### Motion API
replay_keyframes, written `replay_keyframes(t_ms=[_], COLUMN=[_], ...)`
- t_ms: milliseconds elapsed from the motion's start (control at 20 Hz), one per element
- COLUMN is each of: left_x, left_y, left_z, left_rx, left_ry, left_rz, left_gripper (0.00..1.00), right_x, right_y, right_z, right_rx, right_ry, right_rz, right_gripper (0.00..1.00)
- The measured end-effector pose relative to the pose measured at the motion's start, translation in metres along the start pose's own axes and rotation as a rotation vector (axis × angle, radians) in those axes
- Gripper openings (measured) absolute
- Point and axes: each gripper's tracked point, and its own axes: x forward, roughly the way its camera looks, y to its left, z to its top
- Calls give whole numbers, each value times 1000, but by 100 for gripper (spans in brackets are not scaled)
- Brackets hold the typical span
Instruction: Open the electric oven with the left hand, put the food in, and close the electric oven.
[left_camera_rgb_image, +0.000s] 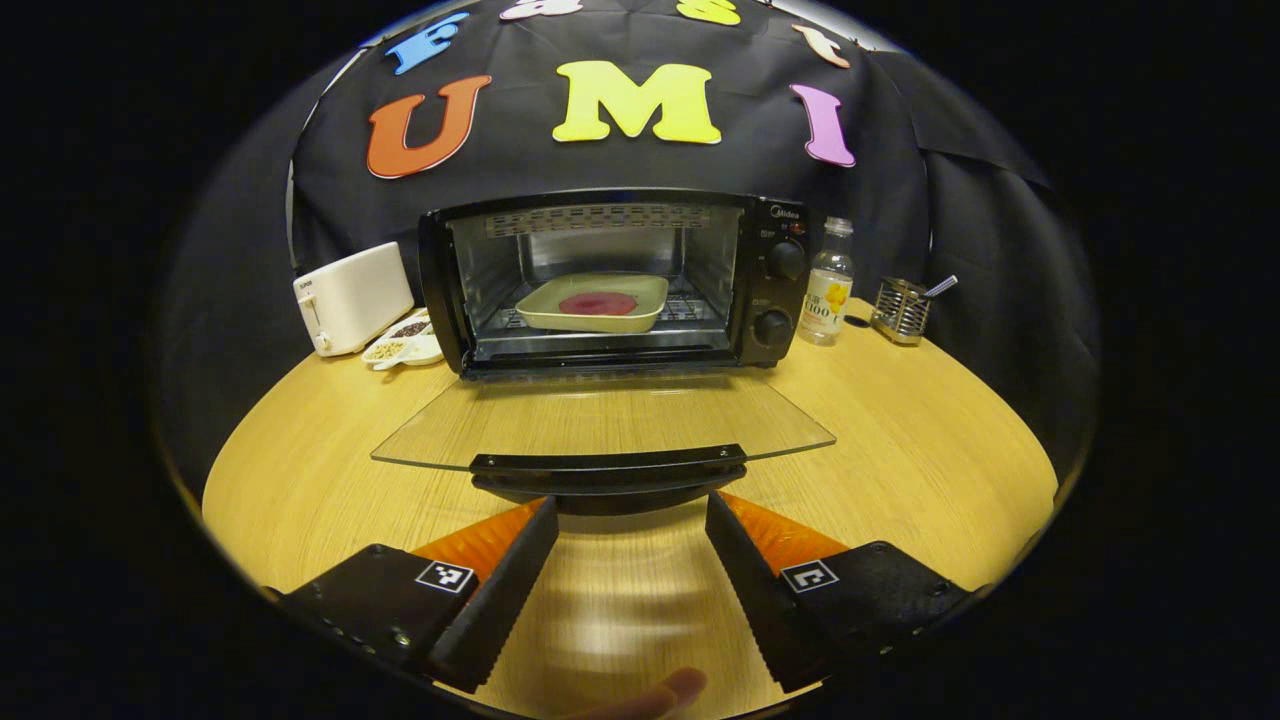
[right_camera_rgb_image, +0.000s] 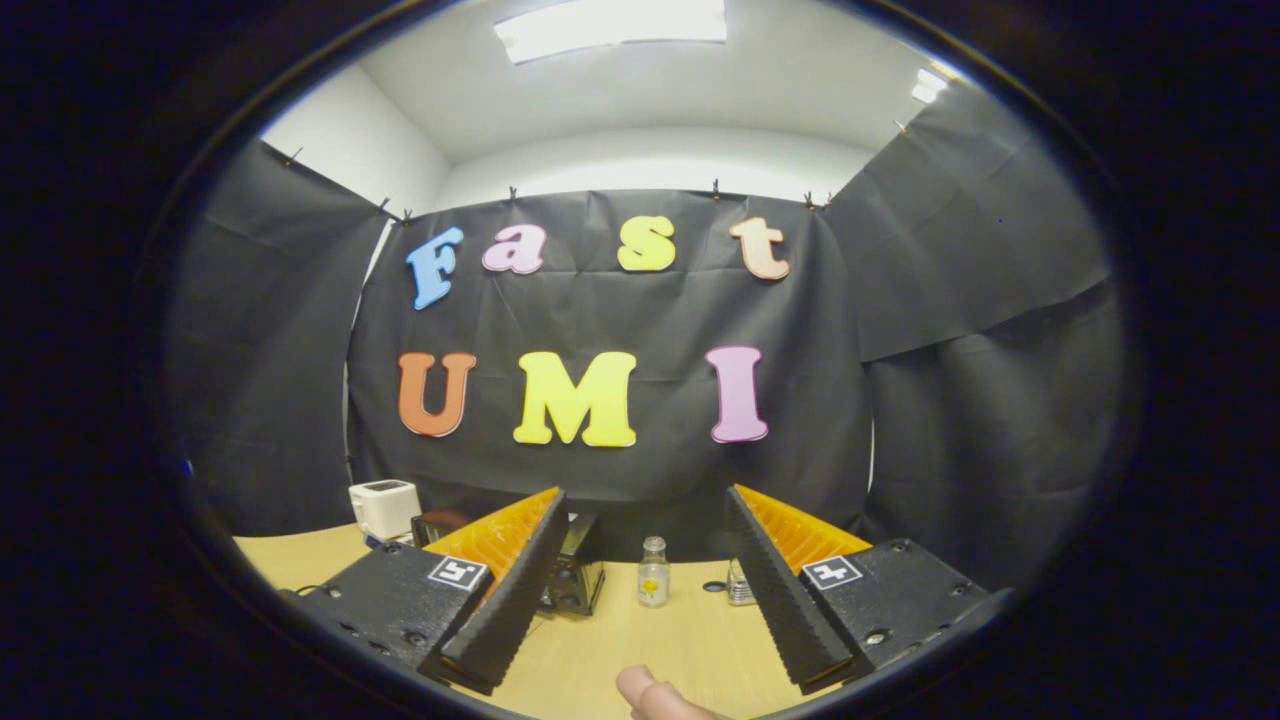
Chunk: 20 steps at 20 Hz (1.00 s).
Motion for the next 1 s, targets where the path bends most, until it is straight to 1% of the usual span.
replay_keyframes(t_ms=[150, 300, 500, 650, 750, 850, 1000], left_x=[0, 0, -1, -5, -6, -6, -7], left_y=[0, 0, 2, 4, 5, 7, 8], left_z=[0, 1, 6, 21, 34, 42, 62], left_rx=[9, 6, -21, -26, 3, 21, 17], left_ry=[17, 13, 17, -19, -58, -60, -92], left_rz=[17, 24, 35, 38, 47, 62, 69], left_gripper=[95, 95, 95, 95, 95, 95, 97], right_x=[5, 8, 6, 5, 4, 4, 1], right_y=[-7, -4, -3, -2, -4, -3, -3], right_z=[-6, -10, -7, -4, -1, 0, 1], right_rx=[5, 11, 0, -6, -14, -22, -20], right_ry=[12, 19, 12, 9, 6, 5, 5], right_rz=[-8, -4, 0, 2, -6, -7, -6], right_gripper=[99, 99, 99, 99, 99, 99, 99])
